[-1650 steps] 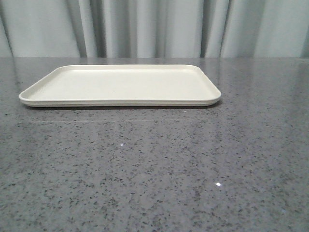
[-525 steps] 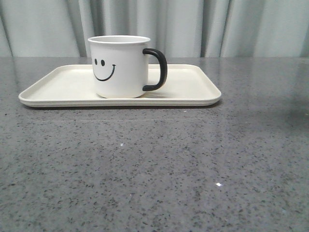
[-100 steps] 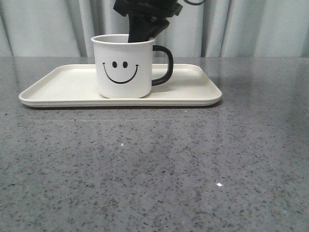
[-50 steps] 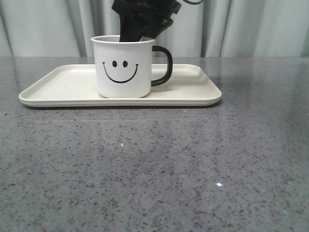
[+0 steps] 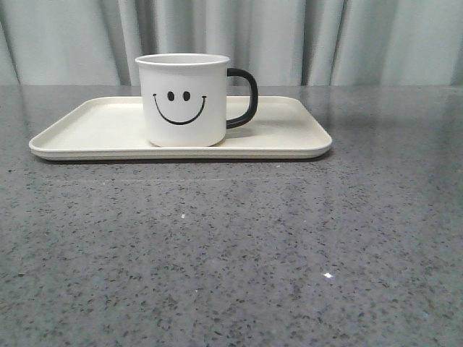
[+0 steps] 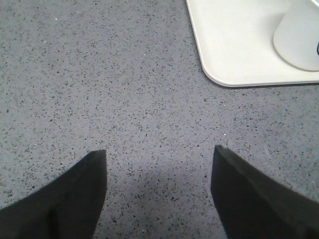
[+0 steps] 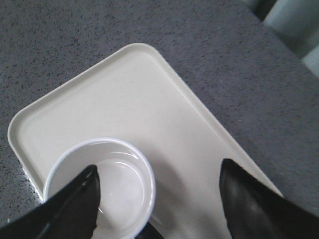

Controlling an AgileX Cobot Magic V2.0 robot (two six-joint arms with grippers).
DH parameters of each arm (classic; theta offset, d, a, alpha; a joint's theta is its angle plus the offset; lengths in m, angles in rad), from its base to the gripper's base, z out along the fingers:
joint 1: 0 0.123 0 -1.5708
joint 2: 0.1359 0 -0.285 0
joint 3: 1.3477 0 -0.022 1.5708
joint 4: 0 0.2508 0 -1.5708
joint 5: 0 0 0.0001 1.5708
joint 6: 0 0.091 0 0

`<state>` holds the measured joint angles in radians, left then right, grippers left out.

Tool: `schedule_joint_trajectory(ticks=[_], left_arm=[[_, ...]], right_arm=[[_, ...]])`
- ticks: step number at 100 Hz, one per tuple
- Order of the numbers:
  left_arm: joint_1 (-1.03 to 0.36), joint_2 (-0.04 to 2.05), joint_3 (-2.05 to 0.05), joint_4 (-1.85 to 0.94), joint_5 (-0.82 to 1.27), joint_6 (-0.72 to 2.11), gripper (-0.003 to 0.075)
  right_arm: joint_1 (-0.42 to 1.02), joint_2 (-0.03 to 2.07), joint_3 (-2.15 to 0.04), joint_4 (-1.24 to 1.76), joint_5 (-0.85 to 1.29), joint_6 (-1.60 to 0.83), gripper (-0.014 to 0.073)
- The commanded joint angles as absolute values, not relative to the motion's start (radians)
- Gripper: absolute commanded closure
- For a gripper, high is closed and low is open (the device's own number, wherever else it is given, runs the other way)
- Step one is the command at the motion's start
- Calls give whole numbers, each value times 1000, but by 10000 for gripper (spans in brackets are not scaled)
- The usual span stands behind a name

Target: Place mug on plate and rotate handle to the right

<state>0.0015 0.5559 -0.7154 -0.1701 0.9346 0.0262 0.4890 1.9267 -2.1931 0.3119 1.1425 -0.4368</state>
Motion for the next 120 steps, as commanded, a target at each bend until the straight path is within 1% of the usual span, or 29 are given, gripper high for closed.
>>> schedule_joint_trajectory(ticks=[1, 12, 24, 38, 53, 72, 84, 92, 106, 120], left_arm=[[5, 558, -740, -189, 865, 19, 283], [5, 558, -740, -189, 865, 19, 283], [5, 558, -740, -189, 865, 19, 283], [5, 558, -740, -189, 865, 19, 283], [5, 558, -740, -189, 865, 19, 283], [5, 558, -740, -189, 863, 19, 283], [5, 558, -740, -189, 863, 19, 283], [5, 558, -740, -189, 863, 19, 283], [5, 558, -740, -189, 861, 19, 283], [5, 558, -740, -189, 854, 19, 283]], right_arm=[[444, 1810, -2215, 297, 1112, -416, 83], [370, 1732, -2179, 288, 1106, -410, 84], [286, 1629, -2082, 287, 1078, -408, 84], [198, 1493, -1903, 260, 998, -408, 84], [133, 1331, -1644, 255, 870, -408, 84], [122, 1148, -1351, 251, 838, -408, 84], [122, 1012, -1151, 251, 724, -408, 84], [122, 930, -1042, 251, 684, -408, 84], [122, 799, -879, 251, 667, -387, 84], [122, 674, -768, 252, 675, -349, 84]])
